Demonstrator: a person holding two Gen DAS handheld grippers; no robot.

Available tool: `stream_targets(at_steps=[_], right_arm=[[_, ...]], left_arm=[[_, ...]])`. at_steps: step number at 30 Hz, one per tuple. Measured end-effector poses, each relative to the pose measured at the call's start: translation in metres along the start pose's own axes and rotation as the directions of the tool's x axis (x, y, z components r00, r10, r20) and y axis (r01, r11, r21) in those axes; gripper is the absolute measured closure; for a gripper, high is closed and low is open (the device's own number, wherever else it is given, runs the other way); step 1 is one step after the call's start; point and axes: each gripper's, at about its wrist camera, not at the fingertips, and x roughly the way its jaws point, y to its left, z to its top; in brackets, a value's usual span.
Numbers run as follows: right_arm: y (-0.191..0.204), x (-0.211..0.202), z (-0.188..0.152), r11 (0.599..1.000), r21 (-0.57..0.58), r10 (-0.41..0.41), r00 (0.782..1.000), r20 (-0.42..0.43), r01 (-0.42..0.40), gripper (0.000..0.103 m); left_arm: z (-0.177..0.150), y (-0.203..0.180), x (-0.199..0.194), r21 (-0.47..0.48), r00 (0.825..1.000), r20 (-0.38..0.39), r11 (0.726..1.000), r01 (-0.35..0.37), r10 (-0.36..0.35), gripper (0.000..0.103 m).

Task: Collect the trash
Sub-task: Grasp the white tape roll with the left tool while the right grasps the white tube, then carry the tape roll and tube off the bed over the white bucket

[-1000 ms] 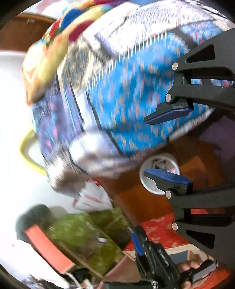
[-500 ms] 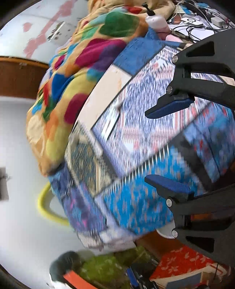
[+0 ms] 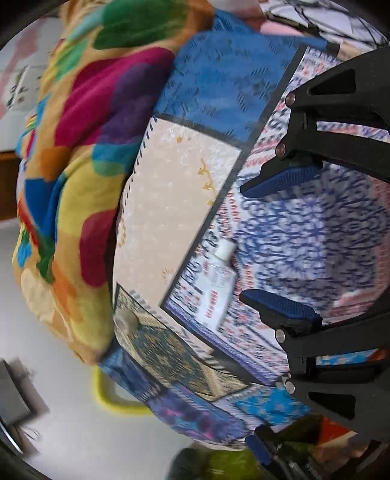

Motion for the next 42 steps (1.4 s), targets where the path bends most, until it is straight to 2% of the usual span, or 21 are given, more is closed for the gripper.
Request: stream_targets(at_steps=[3,5,7,12,16,22,28,33,34,35,36,39,42], right_arm=[[0.0,0.011,0.005,0.999,0.035,0.028,1.0,0.008,-0.028,0.053],[0.005,0.016,0.006,1.0,0.015,0.013,1.0,0.014,-0.014,0.063],[0.011,0.019,0.005,1.0,-0.019,-0.019,0.999,0.033,0.02,0.082],[0.008,0.016,0.002,0.999,-0.04,-0.017,0.997,0.08,0.02,0.082],[-0.005,0.011,0.009,1.0,-0.017,-0.016,0.994,0.104,0.018,0.082],[-0.029,-0.003,0.025,0.999,0.003,-0.039,0.987,0.156,0.039,0.082],[-0.04,0.003,0.034,0.998,-0.009,-0.052,0.983,0.174,0.055,0.082],[-0.044,0.009,0.034,0.999,-0.008,-0.032,0.983,0.182,0.034,0.082],[-0.045,0.009,0.034,0.999,-0.008,-0.032,0.982,0.184,0.034,0.082],[-0.045,0.01,0.034,0.999,-0.007,-0.03,0.983,0.183,0.032,0.082],[-0.044,0.011,0.034,1.0,-0.005,-0.028,0.983,0.181,0.029,0.082],[-0.043,0.008,0.032,0.999,-0.007,-0.03,0.984,0.178,0.032,0.082],[-0.038,0.001,0.03,0.998,-0.022,-0.047,0.984,0.175,0.052,0.082]], left_arm=[[0.013,-0.002,0.021,-0.015,0.999,-0.025,1.0,0.027,-0.028,0.042],[0.021,-0.007,0.033,-0.013,0.999,-0.029,0.999,0.039,-0.04,0.042],[0.028,-0.014,0.043,-0.001,0.998,-0.034,0.999,0.051,-0.051,0.042],[0.054,-0.036,0.062,0.053,0.997,-0.023,0.996,0.074,-0.072,0.042],[0.079,-0.045,0.068,0.08,0.997,0.063,0.996,0.039,-0.045,0.042],[0.117,-0.054,0.095,0.072,0.993,0.104,0.996,0.048,-0.055,0.042],[0.143,-0.07,0.134,0.115,0.996,0.086,0.993,0.013,-0.023,0.042],[0.146,-0.073,0.157,0.133,0.997,0.055,0.99,-0.057,0.05,0.043],[0.146,-0.073,0.159,0.128,0.997,0.052,0.99,-0.056,0.05,0.045],[0.145,-0.07,0.158,0.11,0.998,0.052,0.993,-0.038,0.032,0.059],[0.145,-0.068,0.156,0.098,0.998,0.048,0.994,-0.038,0.033,0.067],[0.137,-0.064,0.149,0.09,0.995,0.063,0.993,-0.077,0.071,0.067],[0.126,-0.056,0.133,0.058,0.999,0.05,0.998,-0.022,0.02,0.067]])
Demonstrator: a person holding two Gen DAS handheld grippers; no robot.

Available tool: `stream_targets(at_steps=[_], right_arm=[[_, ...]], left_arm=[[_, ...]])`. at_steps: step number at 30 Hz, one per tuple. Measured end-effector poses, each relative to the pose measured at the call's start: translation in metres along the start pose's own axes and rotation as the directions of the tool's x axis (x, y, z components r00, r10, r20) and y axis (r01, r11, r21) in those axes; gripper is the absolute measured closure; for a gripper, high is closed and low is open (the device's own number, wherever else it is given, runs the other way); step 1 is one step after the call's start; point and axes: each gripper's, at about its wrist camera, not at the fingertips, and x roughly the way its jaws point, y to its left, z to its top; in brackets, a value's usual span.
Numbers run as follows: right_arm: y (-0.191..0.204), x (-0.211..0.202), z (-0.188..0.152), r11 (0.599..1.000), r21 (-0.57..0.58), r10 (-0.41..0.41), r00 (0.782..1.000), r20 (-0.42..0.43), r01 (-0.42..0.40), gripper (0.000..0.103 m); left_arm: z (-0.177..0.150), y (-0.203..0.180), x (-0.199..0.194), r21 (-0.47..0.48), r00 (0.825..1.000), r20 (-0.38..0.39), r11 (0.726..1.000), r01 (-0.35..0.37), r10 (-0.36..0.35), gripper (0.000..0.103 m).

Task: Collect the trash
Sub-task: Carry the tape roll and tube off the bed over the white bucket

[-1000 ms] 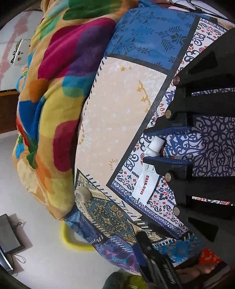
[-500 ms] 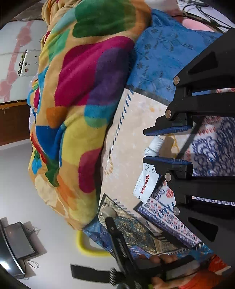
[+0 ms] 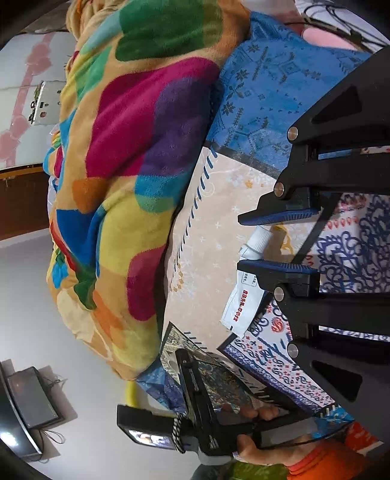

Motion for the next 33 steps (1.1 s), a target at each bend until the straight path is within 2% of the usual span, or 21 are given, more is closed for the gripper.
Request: stream_targets(at_steps=[3,9,17,20,26,30,33], right_arm=[[0.004,-0.014,0.0,1.0,-0.006,-0.01,1.0,0.004,0.01,0.082],[0.02,-0.051,-0.005,1.0,-0.019,-0.022,1.0,0.001,0.022,0.082],[0.048,-0.11,-0.028,0.998,-0.046,-0.046,0.999,0.0,0.046,0.082],[0.061,-0.129,-0.036,0.997,-0.062,-0.044,0.999,0.0,0.044,0.082],[0.086,-0.157,-0.053,0.995,-0.091,-0.039,0.999,0.003,0.039,0.082],[0.105,-0.173,-0.076,0.995,-0.101,-0.021,1.0,0.012,0.022,0.082],[0.122,-0.178,-0.092,0.994,-0.111,-0.004,1.0,0.004,0.004,0.082]], left_arm=[[-0.015,0.008,-0.028,-0.023,0.999,-0.004,0.998,0.052,-0.052,0.067],[-0.051,0.006,-0.098,0.058,0.999,0.019,0.997,0.05,-0.051,0.067],[-0.108,0.013,-0.192,0.035,0.992,0.026,0.992,0.12,-0.121,0.067],[-0.134,0.022,-0.223,-0.014,0.988,0.016,0.988,0.156,-0.156,0.067],[-0.183,0.044,-0.27,-0.053,0.991,0.044,0.991,0.126,-0.124,0.067],[-0.211,0.064,-0.292,-0.109,0.99,0.069,0.986,0.13,-0.123,0.067],[-0.232,0.08,-0.307,-0.137,0.991,0.095,0.985,0.103,-0.091,0.067]])
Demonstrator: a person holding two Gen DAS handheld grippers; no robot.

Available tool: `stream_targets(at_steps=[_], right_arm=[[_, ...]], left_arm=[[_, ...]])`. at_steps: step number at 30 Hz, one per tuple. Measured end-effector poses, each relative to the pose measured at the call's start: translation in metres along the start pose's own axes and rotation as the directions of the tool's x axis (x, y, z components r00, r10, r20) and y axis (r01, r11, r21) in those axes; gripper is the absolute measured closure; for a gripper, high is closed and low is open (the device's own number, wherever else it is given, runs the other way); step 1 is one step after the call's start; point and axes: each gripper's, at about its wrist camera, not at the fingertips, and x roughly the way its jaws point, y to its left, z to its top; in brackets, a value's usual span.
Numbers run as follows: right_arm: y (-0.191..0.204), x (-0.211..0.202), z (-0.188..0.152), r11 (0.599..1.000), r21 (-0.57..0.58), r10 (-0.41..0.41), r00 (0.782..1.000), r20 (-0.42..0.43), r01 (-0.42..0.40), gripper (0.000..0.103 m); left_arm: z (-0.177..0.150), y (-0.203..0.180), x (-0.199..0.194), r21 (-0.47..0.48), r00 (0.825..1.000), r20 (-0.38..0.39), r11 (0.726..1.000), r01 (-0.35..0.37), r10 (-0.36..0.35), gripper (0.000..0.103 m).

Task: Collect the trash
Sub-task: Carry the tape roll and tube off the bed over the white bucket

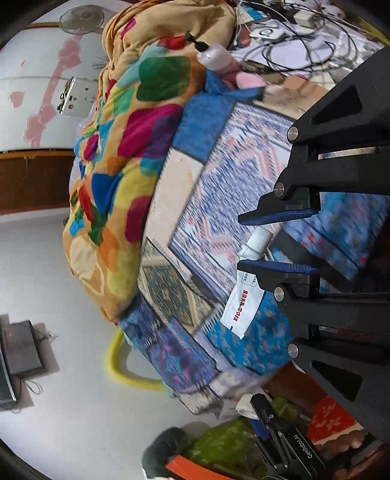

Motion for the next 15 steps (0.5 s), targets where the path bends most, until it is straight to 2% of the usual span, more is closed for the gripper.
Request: stream_targets(at_steps=[10,11,15], right_arm=[[0.091,0.009,-0.041,0.99,-0.118,0.069,0.997,-0.044,-0.074,0.082],[0.11,0.014,-0.048,0.985,-0.142,0.093,0.994,-0.062,-0.101,0.082],[0.141,0.028,-0.062,0.975,-0.172,0.125,0.987,-0.103,-0.141,0.082]], left_arm=[[-0.064,0.069,-0.034,-0.061,0.995,-0.007,0.994,-0.096,0.095,0.067],[-0.071,0.079,-0.038,-0.073,0.995,-0.009,0.992,-0.101,0.1,0.067],[-0.092,0.108,-0.043,-0.1,0.991,-0.027,0.986,-0.134,0.132,0.067]])
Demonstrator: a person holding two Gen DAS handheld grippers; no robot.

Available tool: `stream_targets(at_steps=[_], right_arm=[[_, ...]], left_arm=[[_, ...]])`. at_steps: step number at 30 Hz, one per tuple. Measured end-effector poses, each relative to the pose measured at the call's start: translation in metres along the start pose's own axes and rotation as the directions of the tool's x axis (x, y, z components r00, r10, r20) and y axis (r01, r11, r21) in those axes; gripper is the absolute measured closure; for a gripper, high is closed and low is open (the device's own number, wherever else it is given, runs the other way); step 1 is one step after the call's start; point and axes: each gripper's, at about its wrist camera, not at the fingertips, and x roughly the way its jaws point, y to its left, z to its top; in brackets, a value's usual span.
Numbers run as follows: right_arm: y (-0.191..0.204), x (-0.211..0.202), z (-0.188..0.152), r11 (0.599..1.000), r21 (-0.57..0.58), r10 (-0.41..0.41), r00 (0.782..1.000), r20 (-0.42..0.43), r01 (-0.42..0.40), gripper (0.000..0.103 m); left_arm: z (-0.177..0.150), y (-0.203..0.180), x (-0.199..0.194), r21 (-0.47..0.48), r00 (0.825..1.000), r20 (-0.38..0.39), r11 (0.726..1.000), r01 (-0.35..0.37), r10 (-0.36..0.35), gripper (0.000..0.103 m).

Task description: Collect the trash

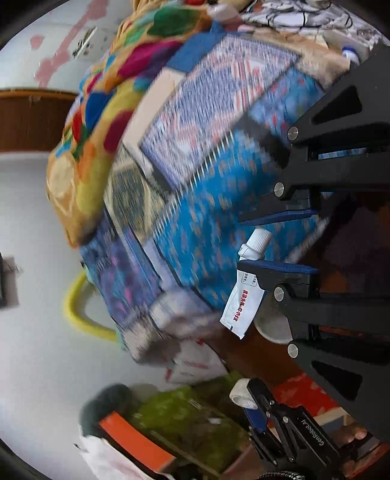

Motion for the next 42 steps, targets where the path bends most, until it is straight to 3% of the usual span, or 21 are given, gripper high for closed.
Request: stream_targets(at_steps=[7,10,17,24,27,30,37,42], right_arm=[[0.069,0.067,-0.019,0.996,-0.047,0.075,0.987,-0.139,-0.082,0.082],[0.084,0.083,-0.023,0.994,-0.067,0.075,0.983,-0.166,-0.088,0.082],[0.118,0.131,-0.027,0.989,-0.109,0.076,0.969,-0.234,-0.104,0.082],[0.151,0.163,-0.025,0.976,-0.151,0.109,0.957,-0.27,-0.154,0.081],[0.165,0.166,-0.021,0.966,-0.2,0.107,0.955,-0.276,-0.166,0.078],[0.168,0.166,-0.019,0.961,-0.242,0.073,0.965,-0.25,-0.136,0.06],[0.147,0.156,-0.015,0.964,-0.205,0.115,0.958,-0.263,-0.171,0.059],[0.134,0.126,-0.014,0.966,-0.117,0.192,0.945,-0.264,-0.229,0.059]], left_arm=[[-0.027,0.052,0.009,-0.072,0.999,-0.039,0.997,-0.036,0.033,0.067],[-0.037,0.074,0.017,-0.132,0.998,-0.06,0.991,-0.025,0.018,0.067],[-0.054,0.115,0.05,-0.205,0.991,-0.12,0.976,-0.079,0.055,0.067],[-0.058,0.135,0.079,-0.229,0.983,-0.17,0.968,-0.102,0.064,0.067],[-0.054,0.138,0.09,-0.219,0.98,-0.191,0.971,-0.095,0.053,0.064],[-0.054,0.136,0.096,-0.198,0.975,-0.206,0.973,-0.121,0.079,0.056],[-0.056,0.137,0.089,-0.204,0.974,-0.209,0.97,-0.133,0.09,0.056],[-0.048,0.128,0.046,-0.178,0.982,-0.144,0.973,-0.15,0.125,0.056]])
